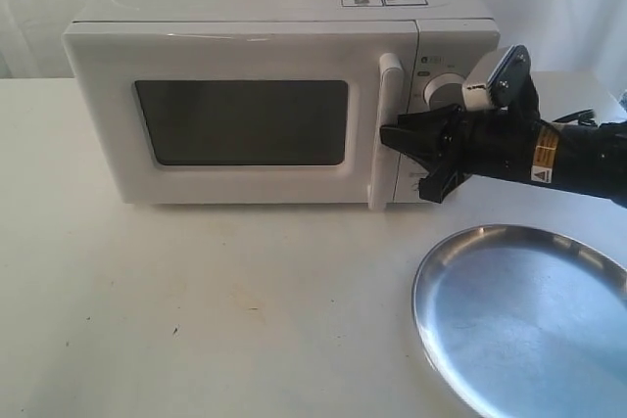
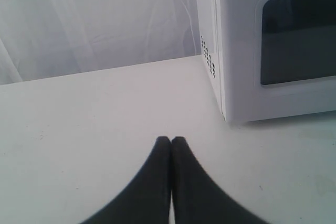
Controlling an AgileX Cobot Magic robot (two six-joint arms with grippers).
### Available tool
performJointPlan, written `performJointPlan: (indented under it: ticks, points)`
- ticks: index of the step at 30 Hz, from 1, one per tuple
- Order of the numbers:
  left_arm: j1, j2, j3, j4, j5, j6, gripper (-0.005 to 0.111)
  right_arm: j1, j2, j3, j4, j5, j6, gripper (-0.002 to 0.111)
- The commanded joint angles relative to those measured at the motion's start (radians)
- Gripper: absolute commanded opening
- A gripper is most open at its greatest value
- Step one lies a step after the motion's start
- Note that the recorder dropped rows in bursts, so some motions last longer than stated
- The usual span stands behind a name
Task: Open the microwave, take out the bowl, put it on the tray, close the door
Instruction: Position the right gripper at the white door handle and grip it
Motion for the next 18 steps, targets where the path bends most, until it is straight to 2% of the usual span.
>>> performJointPlan:
  ticks: [1,6,13,18]
  points:
    - [-0.001,-0.002,-0.003,-0.008,-0.005,0.000,0.000,0.126,0.002,-0.036,-0.343,-0.167,-0.008,0.000]
    - [-0.001,-0.002,-0.003,-0.008,-0.005,0.000,0.000,0.128,-0.060,-0.034,-0.392,-0.167,0.020,0.000]
    - [-0.001,-0.002,-0.003,-0.008,-0.005,0.000,0.000,0.211,-0.102,-0.001,-0.434,-0.167,0.016,0.000]
    - [-0.001,-0.002,-0.003,-0.008,-0.005,0.000,0.000,0.216,-0.120,0.063,-0.431,-0.167,-0.016,0.000]
